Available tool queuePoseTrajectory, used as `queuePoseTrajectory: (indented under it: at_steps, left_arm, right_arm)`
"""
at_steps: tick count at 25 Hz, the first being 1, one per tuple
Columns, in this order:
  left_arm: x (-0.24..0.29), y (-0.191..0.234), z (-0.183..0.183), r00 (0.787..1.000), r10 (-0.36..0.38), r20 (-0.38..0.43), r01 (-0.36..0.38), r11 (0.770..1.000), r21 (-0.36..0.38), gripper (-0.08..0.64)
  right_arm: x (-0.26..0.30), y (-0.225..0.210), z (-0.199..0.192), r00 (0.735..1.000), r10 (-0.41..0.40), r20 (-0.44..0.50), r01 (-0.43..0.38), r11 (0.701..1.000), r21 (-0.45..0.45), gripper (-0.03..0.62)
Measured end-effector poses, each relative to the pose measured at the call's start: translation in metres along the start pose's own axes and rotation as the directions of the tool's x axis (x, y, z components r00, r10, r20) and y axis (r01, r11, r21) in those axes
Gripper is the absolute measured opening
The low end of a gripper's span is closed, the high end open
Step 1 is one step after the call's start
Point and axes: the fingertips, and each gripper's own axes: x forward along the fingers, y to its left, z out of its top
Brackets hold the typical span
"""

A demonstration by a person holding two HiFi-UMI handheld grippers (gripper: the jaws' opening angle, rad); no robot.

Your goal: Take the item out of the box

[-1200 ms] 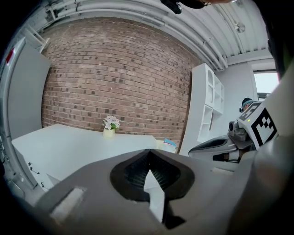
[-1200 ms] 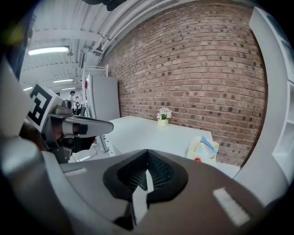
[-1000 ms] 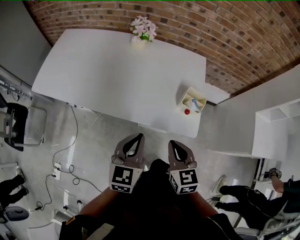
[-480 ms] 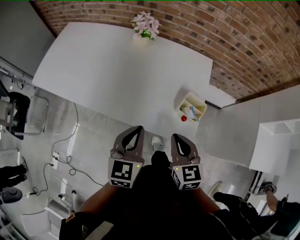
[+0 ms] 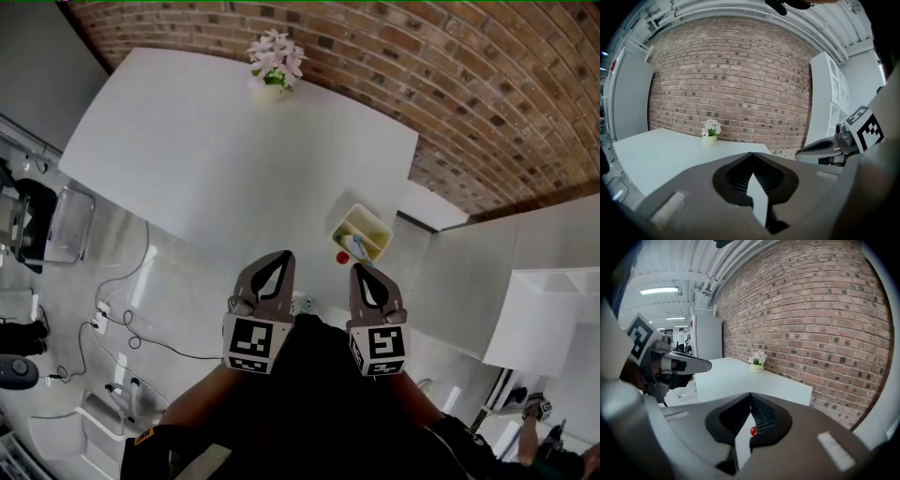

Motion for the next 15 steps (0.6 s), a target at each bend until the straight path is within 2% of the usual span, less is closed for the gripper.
queuePoseTrajectory:
  at_steps: [7, 15]
  left_arm:
    - [0.037, -0.012, 0.001, 1.0, 0.025, -0.002, -0.025, 1.0, 0.014, 0.005]
    - [0.07, -0.014, -0.01, 0.999, 0.045, -0.013, -0.045, 0.999, 0.0, 0.005]
  right_arm:
    - [0.02, -0.035, -0.007, 0.999, 0.034, -0.027, -0.035, 0.999, -0.04, 0.066]
    - [0.04, -0.036, -0.022, 0.99, 0.104, -0.097, -0.113, 0.989, -0.095, 0.112]
